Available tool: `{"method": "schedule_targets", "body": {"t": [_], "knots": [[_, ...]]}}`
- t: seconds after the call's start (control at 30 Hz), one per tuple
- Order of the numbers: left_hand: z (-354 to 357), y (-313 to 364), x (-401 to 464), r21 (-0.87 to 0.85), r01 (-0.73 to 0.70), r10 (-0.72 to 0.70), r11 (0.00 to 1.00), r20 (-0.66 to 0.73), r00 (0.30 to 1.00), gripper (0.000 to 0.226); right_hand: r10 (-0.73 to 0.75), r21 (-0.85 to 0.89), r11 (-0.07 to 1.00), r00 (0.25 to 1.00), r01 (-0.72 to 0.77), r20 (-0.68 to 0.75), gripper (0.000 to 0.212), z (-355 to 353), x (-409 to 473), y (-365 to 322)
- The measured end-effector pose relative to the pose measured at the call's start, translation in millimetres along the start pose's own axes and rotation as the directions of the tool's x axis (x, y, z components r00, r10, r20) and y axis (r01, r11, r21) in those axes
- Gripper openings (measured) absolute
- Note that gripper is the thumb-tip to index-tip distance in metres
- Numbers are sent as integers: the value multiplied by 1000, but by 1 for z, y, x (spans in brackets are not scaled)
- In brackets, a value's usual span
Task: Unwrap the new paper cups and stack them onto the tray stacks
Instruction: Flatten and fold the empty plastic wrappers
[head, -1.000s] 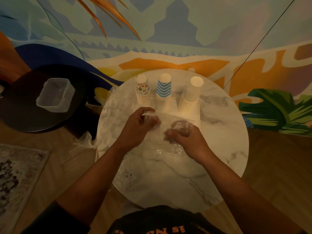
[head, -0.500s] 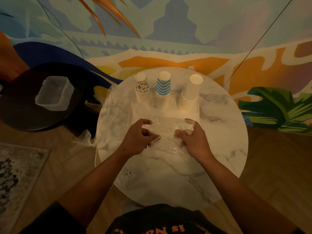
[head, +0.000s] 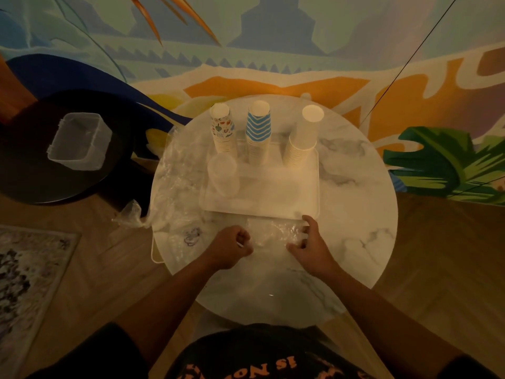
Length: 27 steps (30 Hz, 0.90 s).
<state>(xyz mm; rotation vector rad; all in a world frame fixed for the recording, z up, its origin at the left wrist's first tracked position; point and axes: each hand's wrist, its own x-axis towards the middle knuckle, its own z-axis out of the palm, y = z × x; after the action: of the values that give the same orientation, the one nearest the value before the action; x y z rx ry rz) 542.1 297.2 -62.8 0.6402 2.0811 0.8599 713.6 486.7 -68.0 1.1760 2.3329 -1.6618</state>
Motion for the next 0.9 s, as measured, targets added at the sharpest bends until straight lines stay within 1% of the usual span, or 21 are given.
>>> {"method": "schedule_targets", "body": {"t": [0.07, 0.13, 0.2, 0.23, 0.27, 0.33, 0.37, 0.4, 0.43, 0.5, 0.57, 0.63, 0.7, 0.8, 0.9], "knots": [[9, -7, 0, 70, 45, -48, 997, 42, 998, 27, -25, -40, 999, 1000, 25, -9, 79, 10, -1, 14], [15, -13, -1, 138, 64, -72, 988, 48, 996, 31, -36, -72, 997, 999, 37, 4, 75, 15, -2, 24], [18, -14, -2, 220, 79, -88, 972, 29, 996, 36, -88, -190, 978, 996, 84, -16, 69, 17, -2, 30], [18, -13, -3, 253, 83, -89, 964, 13, 996, 37, -152, -272, 953, 988, 135, -42, 64, 16, -1, 33], [17, -11, -4, 276, 69, -68, 959, -13, 998, 34, -223, -337, 923, 972, 187, -70, 60, 16, -1, 35], [18, -8, -6, 300, -41, 65, 953, -71, 995, 29, -323, -409, 876, 941, 256, -102, 55, 16, -2, 34], [19, -6, -7, 316, -115, 143, 942, -66, 988, 31, -352, -441, 851, 933, 285, -77, 54, 18, -4, 33], [21, -4, -8, 341, -174, 193, 924, -23, 981, 38, -371, -479, 818, 929, 320, -13, 57, 21, -6, 33], [25, -4, -9, 375, -209, 208, 903, 45, 977, 48, -367, -521, 777, 927, 353, 81, 61, 24, -9, 34], [33, -7, -10, 477, -237, 168, 846, 184, 969, 66, -290, -617, 681, 918, 395, 269, 69, 30, -12, 40], [40, -14, -9, 559, -235, 93, 795, 271, 958, 77, -227, -681, 604, 909, 414, 351, 74, 35, -11, 47], [42, -20, -7, 585, -216, 43, 782, 294, 955, 81, -187, -709, 579, 912, 402, 364, 76, 38, -9, 52], [42, -24, -5, 597, -192, 18, 779, 286, 958, 83, -160, -732, 563, 919, 384, 359, 77, 39, -7, 55], [40, -27, -4, 633, -202, 6, 747, 297, 955, 89, -140, -767, 520, 923, 376, 357, 80, 40, -6, 58], [38, -27, -4, 636, -212, 6, 742, 310, 951, 93, -113, -778, 513, 927, 363, 358, 81, 41, -5, 54]]}}
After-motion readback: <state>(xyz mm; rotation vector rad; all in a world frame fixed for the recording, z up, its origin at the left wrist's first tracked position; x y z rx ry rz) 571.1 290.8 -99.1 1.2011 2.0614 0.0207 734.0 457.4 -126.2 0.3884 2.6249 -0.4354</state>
